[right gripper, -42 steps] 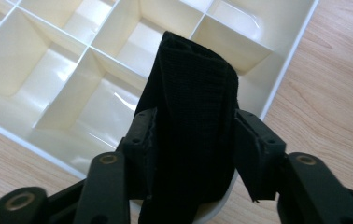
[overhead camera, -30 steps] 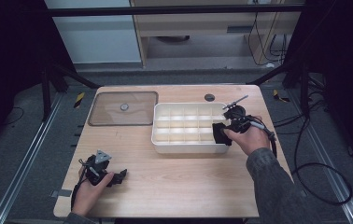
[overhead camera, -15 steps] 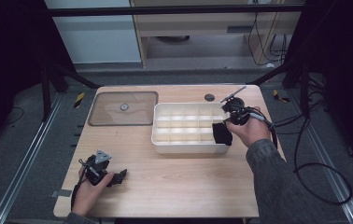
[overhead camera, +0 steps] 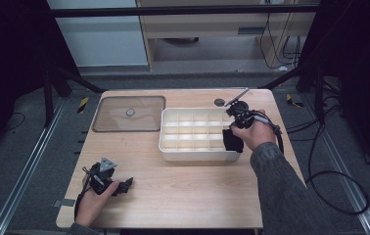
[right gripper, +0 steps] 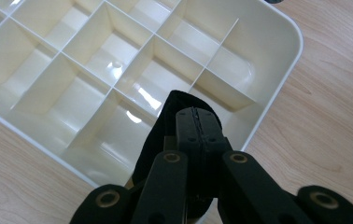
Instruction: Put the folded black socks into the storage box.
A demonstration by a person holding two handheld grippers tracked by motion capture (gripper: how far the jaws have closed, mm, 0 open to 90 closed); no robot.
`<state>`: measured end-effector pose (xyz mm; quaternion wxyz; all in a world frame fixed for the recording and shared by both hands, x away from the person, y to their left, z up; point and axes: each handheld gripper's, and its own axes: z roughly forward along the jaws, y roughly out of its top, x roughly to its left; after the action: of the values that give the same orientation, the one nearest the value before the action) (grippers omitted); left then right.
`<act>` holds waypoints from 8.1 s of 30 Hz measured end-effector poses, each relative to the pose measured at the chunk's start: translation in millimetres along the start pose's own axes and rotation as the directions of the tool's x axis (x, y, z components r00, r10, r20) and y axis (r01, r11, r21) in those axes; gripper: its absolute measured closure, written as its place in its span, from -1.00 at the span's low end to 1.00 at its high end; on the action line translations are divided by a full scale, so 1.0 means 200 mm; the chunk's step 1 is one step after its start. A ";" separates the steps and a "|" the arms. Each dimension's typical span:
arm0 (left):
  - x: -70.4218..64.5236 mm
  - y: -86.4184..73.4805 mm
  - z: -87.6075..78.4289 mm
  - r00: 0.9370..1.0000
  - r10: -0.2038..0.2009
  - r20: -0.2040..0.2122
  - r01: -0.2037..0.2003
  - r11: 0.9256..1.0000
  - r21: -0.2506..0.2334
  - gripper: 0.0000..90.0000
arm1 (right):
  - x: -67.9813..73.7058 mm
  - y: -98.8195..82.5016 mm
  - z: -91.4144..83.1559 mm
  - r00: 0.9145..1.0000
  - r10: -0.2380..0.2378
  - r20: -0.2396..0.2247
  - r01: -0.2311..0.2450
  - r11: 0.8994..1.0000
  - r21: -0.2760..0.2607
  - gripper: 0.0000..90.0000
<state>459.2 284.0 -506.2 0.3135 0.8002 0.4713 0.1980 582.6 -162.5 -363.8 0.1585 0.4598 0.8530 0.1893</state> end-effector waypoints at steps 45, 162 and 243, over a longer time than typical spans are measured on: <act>0.00 0.00 0.00 1.000 0.002 0.002 -0.002 1.000 0.000 -1.00 | -0.02 -0.02 0.14 0.999 0.004 -0.033 0.000 0.992 0.128 1.00; 0.00 0.00 0.00 1.000 -0.002 0.003 0.002 1.000 0.001 -1.00 | -0.02 -0.18 0.34 0.990 0.081 -0.113 -0.055 0.974 0.219 1.00; 0.00 0.00 0.00 1.000 0.006 0.007 -0.006 1.000 0.004 -1.00 | -0.09 -0.22 0.05 0.988 0.100 -0.115 -0.103 0.994 -0.023 1.00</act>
<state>459.6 282.9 -506.1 0.3131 0.8028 0.4683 0.1952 565.4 -198.3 -390.8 0.1064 0.4887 0.8334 0.2352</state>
